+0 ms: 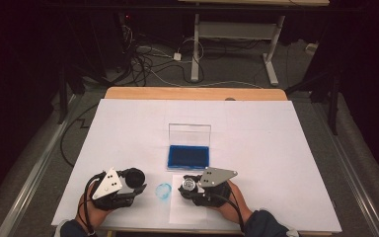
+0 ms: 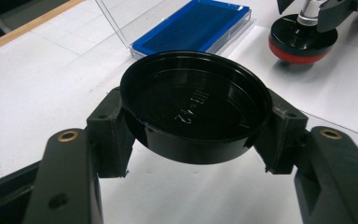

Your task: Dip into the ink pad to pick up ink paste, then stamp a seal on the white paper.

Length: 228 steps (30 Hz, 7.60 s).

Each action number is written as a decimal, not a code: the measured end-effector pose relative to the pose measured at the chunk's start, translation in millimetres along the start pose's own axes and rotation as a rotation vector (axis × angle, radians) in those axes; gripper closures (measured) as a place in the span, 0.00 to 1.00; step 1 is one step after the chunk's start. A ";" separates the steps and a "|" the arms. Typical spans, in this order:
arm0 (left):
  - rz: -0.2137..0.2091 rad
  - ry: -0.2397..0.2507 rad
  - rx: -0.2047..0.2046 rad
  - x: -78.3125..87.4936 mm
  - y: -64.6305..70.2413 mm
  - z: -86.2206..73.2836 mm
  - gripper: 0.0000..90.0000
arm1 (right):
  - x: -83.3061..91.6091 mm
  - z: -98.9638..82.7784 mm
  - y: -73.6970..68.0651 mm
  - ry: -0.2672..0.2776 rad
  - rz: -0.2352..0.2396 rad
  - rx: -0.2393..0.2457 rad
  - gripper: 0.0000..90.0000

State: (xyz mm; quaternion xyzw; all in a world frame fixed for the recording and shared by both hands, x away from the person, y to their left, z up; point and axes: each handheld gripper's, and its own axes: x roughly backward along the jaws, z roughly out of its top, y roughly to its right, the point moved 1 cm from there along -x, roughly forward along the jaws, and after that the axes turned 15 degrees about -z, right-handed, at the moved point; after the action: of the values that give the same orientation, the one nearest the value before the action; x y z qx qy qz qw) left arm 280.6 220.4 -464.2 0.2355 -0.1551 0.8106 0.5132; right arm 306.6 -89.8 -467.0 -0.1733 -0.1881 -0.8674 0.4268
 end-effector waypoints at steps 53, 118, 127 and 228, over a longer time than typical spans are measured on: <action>-0.010 -0.018 -0.020 -1.7 2.3 1.6 0.40 | -8.0 -14.4 -1.7 -0.050 0.033 -0.001 0.63; -0.008 -0.021 -0.021 -0.5 1.4 1.6 0.40 | -8.5 -14.2 -1.8 -0.029 0.050 0.009 0.63; -0.012 -0.027 -0.022 -1.5 2.0 1.7 0.40 | -9.0 -12.8 0.2 -0.076 0.051 -0.008 0.63; -0.097 0.012 -0.068 -20.3 20.7 22.3 0.40 | 24.2 22.7 18.5 0.097 0.004 -0.038 0.83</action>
State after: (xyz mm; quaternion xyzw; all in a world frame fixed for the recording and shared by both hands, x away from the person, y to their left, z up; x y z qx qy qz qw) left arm 274.2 185.2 -456.7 0.2203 -0.1679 0.7803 0.5607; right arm 310.8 -105.9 -432.8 -0.1397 -0.1504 -0.8773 0.4338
